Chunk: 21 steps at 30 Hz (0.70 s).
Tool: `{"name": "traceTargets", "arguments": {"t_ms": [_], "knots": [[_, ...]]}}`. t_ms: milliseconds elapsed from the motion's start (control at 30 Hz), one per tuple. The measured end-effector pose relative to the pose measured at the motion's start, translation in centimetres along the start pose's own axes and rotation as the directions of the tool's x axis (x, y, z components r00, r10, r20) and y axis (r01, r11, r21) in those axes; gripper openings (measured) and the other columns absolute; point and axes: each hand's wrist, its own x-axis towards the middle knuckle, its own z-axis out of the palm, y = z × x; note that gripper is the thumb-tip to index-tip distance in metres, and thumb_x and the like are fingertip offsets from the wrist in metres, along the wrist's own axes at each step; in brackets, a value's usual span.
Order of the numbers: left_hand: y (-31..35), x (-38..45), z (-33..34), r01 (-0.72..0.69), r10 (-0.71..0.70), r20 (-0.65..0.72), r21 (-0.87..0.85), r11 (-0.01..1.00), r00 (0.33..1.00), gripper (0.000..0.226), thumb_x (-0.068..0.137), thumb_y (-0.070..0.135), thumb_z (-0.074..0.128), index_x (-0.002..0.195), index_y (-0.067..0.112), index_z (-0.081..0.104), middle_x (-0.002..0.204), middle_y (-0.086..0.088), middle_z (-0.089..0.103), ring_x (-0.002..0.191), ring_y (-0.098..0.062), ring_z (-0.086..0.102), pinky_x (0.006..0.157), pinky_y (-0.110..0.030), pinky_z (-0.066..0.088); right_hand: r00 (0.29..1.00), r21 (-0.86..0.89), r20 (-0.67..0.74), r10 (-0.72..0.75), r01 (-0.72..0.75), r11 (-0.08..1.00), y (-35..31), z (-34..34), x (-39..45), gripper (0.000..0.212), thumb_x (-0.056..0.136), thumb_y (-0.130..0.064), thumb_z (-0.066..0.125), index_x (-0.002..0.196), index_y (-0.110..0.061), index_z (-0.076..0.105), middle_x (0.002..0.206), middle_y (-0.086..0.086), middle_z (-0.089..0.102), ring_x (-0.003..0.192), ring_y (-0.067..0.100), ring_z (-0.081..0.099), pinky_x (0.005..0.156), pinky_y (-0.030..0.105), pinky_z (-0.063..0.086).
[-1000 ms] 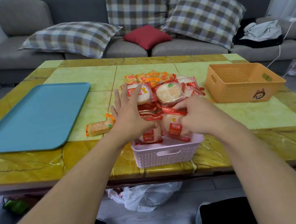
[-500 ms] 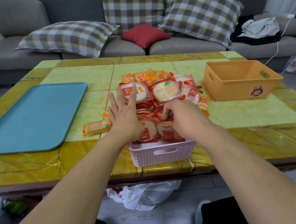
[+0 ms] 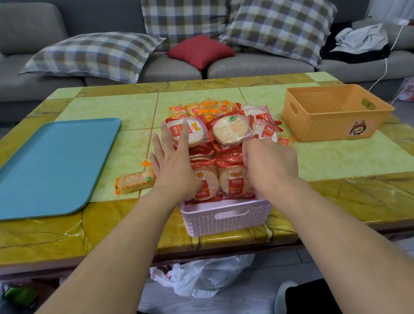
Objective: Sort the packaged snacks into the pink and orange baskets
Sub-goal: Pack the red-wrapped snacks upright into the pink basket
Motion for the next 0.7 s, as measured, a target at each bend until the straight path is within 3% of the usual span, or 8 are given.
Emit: {"name": "traceTargets", "arguments": {"t_ms": [167, 267, 367, 500, 600, 700], "knots": [[-0.2, 0.1, 0.2, 0.027, -0.026, 0.015, -0.030, 0.999, 1.000, 0.129, 0.074, -0.006, 0.071, 0.156, 0.043, -0.017, 0.161, 0.003, -0.037, 0.151, -0.028, -0.025, 0.123, -0.053, 0.002, 0.999, 0.079, 0.037, 0.025, -0.028, 0.996, 0.5, 0.0, 0.2, 0.013, 0.087, -0.014, 0.067, 0.094, -0.025, 0.069, 0.096, 0.000, 0.070, 0.087, 0.027, 0.068, 0.073, 0.033, 0.052], [-0.3, 0.2, 0.3, 0.031, -0.030, 0.020, -0.058, 0.998, 0.999, 0.132, 0.073, 0.002, 0.080, 0.156, 0.043, -0.013, 0.161, 0.004, -0.036, 0.153, -0.028, -0.021, 0.124, -0.052, 0.007, 0.998, 0.211, -0.028, 0.047, -0.040, 0.977, 1.1, -0.6, 0.4, 0.017, 0.082, -0.031, 0.080, 0.088, -0.030, 0.064, 0.089, -0.009, 0.068, 0.082, 0.019, 0.064, 0.063, 0.030, 0.047], [-0.5, 0.2, 0.4, 0.005, -0.006, -0.006, -0.081, 0.997, 1.000, 0.132, 0.071, 0.012, 0.085, 0.157, 0.043, -0.010, 0.162, 0.004, -0.034, 0.153, -0.028, -0.021, 0.123, -0.052, 0.007, 0.976, 0.373, -0.206, 0.072, 0.010, 0.928, 1.7, -1.1, 0.7, 0.038, 0.085, -0.034, 0.078, 0.117, -0.034, 0.057, 0.117, -0.008, 0.060, 0.106, 0.017, 0.059, 0.074, 0.035, 0.053], [-0.7, 0.1, 0.5, -0.013, 0.011, -0.024, -0.086, 0.996, 1.000, 0.126, 0.071, 0.020, 0.086, 0.158, 0.043, -0.002, 0.163, 0.005, -0.031, 0.153, -0.026, -0.021, 0.123, -0.052, 0.006, 0.988, 0.464, -0.149, 0.027, 0.046, 0.885, 2.8, 0.6, 1.4, 0.066, 0.091, -0.018, 0.072, 0.147, -0.038, 0.044, 0.143, 0.001, 0.049, 0.135, 0.025, 0.045, 0.100, 0.043, 0.050], [-0.6, 0.0, 0.4, -0.018, 0.015, -0.023, -0.098, 0.995, 1.000, 0.123, 0.071, 0.022, 0.086, 0.158, 0.042, 0.002, 0.163, 0.005, -0.031, 0.153, -0.026, -0.020, 0.124, -0.052, 0.007, 0.993, 0.480, -0.115, -0.010, 0.064, 0.875, 2.9, 1.7, 1.8, 0.072, 0.095, -0.017, 0.068, 0.154, -0.042, 0.035, 0.141, 0.003, 0.056, 0.134, 0.027, 0.046, 0.100, 0.047, 0.050], [-0.6, -0.1, 0.3, -0.027, 0.026, -0.014, -0.094, 0.995, 1.000, 0.122, 0.071, 0.026, 0.087, 0.158, 0.041, 0.004, 0.163, 0.005, -0.030, 0.153, -0.025, -0.020, 0.124, -0.051, 0.007, 0.993, 0.453, -0.113, -0.018, 0.068, 0.889, 2.5, 2.0, 2.0, 0.066, 0.096, -0.022, 0.068, 0.152, -0.042, 0.039, 0.146, 0.005, 0.054, 0.139, 0.026, 0.041, 0.102, 0.047, 0.048]]}}
